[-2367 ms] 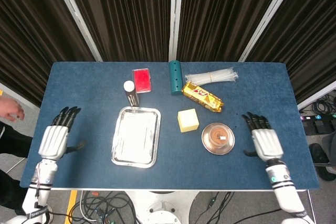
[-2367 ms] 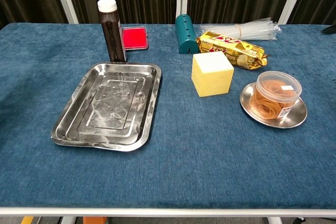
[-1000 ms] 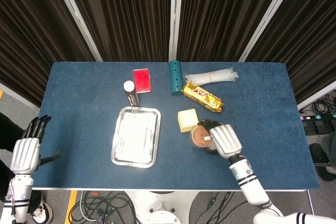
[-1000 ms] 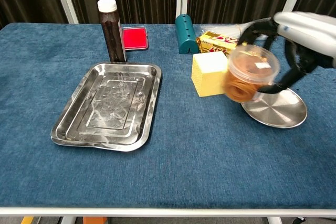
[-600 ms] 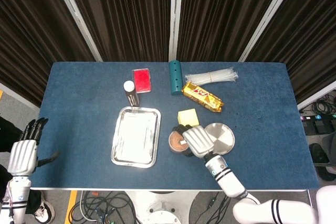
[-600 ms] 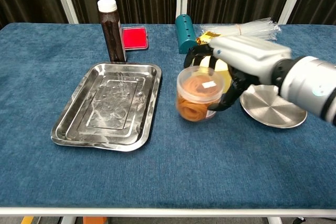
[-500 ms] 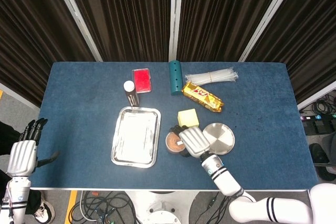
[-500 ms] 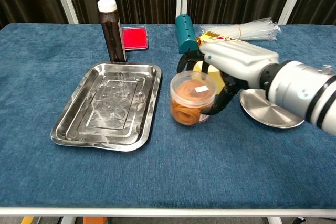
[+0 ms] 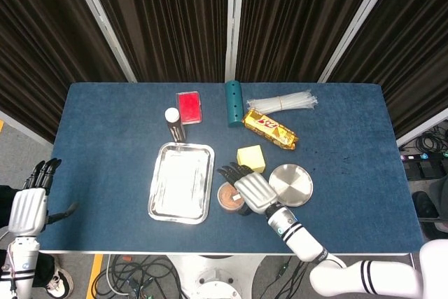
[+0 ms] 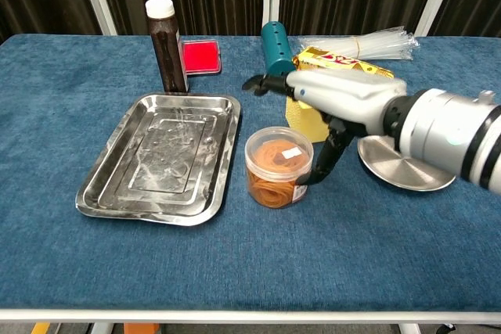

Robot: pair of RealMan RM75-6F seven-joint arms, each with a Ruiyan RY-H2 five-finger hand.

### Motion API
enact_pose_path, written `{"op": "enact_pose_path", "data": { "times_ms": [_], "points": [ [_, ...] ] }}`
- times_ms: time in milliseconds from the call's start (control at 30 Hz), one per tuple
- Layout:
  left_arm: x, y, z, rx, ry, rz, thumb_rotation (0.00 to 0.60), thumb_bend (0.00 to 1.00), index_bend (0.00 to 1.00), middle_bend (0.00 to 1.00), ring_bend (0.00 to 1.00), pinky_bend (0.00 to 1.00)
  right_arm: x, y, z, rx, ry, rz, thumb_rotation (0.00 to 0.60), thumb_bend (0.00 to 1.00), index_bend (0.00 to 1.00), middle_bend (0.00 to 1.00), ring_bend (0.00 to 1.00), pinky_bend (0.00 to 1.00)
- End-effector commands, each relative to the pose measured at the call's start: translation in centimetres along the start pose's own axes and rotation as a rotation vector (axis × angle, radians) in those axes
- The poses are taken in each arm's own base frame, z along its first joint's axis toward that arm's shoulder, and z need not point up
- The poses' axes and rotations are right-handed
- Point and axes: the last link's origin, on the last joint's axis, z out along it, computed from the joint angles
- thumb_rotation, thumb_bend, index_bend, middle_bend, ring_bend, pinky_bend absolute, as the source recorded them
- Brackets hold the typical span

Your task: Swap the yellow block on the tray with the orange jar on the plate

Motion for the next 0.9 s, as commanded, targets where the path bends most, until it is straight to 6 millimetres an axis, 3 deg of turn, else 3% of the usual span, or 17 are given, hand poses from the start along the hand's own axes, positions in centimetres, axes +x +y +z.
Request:
{"op": "enact_pose_path", "data": {
  "times_ms": [33,200,333,667,800,900],
  "points": [
    [0.1,0.1,0.0,-0.006,-0.001,-0.002,0.600,0.12,0.08,0.05,0.00,0.17,2.9,0.9,-1.4,-0.019,0.099,-0.011,0.600,0.00,0.00,0.06,0.00,0.15],
    [-0.1,0.3,0.1,-0.014,-0.008,-0.005,0.600,0.13,0.08,0.05,0.00,0.17,5.2,3.8,-1.5,-0.114,0.162,-0.091,0.600,0.00,0.00,0.07,0.00,0.11],
    [-0.3,0.5,0.2,-0.019,-0.017,-0.002,0.600,0.12,0.08,0.05,0.00,0.17,4.5,6.0,1.1,-0.184,0.063,-0.114,0.600,0.00,0.00,0.04,0.00,0.06],
    [-0.3,0.4,0.3,-0.013,-0.020,-0.015,0.600,0.13,0.08,0.05,0.00,0.17,2.7,7.2,6.6,-0.231,-0.089,-0.118,0.600,0.00,0.00,0.09,0.00,0.04],
    [-0.2,0.3,0.3,-0.010,-0.016,-0.019,0.600,0.12,0.08,0.05,0.00,0.17,2.3,6.9,7.9,-0.224,-0.087,-0.128,0.600,0.00,0.01,0.16,0.01,0.04],
    [-0.1,0.3,0.2,-0.008,-0.020,-0.027,0.600,0.13,0.08,0.05,0.00,0.17,2.1,6.3,8.2,-0.203,-0.048,-0.123,0.600,0.02,0.13,0.34,0.10,0.08]
  ]
}}
